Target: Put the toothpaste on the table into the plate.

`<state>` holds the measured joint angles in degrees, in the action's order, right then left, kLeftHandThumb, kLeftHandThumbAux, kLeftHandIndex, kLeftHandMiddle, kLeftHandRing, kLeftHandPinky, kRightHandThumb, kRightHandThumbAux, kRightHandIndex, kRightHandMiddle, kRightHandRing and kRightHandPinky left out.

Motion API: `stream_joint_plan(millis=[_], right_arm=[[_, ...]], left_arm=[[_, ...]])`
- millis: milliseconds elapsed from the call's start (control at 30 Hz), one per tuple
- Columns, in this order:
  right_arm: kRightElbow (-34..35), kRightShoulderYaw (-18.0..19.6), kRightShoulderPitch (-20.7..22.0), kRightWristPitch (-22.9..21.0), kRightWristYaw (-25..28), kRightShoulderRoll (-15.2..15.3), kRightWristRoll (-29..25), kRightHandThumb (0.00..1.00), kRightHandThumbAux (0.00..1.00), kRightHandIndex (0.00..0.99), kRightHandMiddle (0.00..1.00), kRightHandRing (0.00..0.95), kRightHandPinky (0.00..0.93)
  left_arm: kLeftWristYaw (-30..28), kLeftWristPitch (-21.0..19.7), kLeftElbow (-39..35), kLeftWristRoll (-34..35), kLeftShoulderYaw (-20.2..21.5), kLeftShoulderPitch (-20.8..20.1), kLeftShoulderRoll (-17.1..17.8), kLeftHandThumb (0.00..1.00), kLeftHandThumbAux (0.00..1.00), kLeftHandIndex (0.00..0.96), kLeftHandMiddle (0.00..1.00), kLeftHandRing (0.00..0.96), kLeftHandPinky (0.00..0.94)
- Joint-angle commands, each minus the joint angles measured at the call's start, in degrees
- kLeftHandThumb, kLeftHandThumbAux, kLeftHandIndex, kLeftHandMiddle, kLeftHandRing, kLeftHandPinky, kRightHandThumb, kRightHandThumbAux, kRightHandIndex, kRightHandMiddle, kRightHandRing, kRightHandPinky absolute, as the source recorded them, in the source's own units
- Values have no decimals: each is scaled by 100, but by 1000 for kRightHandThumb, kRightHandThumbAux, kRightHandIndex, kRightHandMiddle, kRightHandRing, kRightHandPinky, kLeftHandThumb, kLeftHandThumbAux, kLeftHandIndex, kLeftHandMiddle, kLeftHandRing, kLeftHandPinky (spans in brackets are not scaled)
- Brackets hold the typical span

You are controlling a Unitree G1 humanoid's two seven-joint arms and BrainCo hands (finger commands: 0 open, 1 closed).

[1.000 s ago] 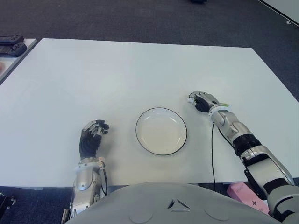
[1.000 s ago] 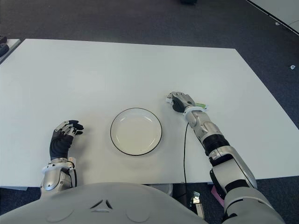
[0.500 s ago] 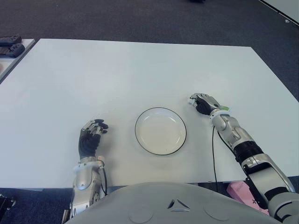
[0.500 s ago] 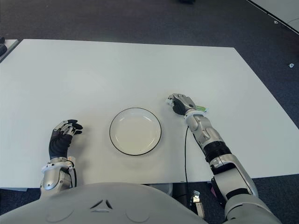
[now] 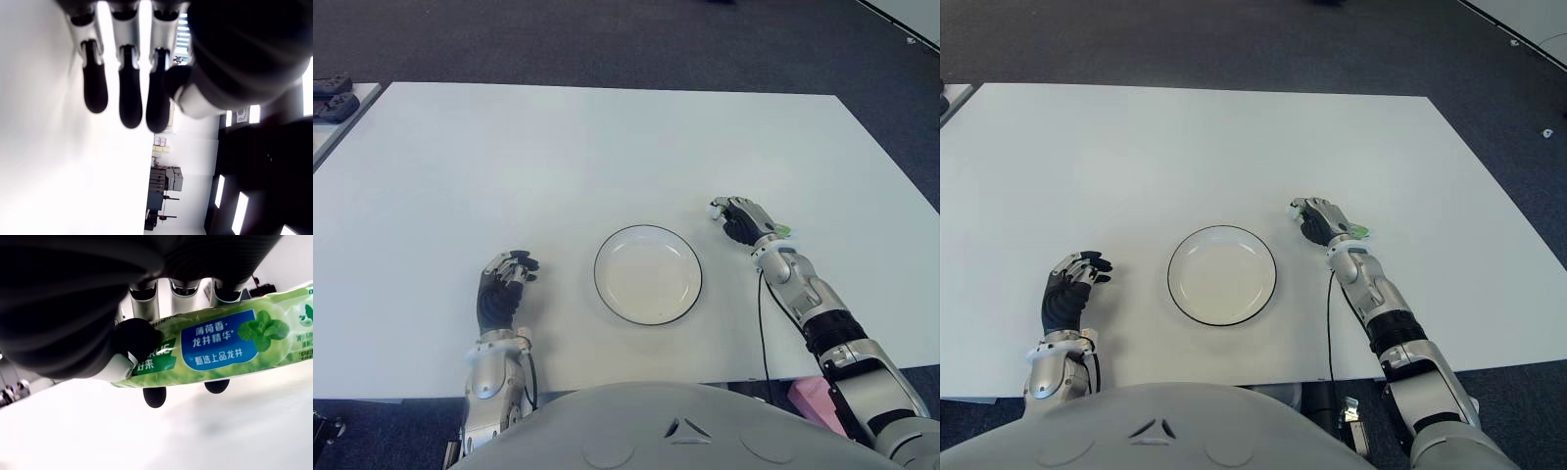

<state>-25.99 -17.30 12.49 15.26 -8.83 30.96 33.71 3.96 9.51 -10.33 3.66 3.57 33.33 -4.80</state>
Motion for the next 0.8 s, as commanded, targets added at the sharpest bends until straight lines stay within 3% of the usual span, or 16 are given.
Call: stream_joint_plan(millis=[33, 400, 800], right_arm=[[466, 161, -93, 187, -140, -20, -21, 857, 667, 446, 490, 843, 837], [1336, 451, -375, 418, -169, -20, -56, 856, 666, 447, 490, 847, 836], [2211, 694, -655, 288, 98, -151, -134, 857, 665, 447, 490, 843, 832]], left_arm=[[-76, -6, 174, -17, -11, -8, 41, 708, 723, 433, 530, 513, 486], [-118, -32, 213, 46, -8, -47, 72, 706, 723, 434, 554, 534, 476], [-27, -158, 163, 16, -9, -65, 3, 709, 723, 434, 539, 505, 462]])
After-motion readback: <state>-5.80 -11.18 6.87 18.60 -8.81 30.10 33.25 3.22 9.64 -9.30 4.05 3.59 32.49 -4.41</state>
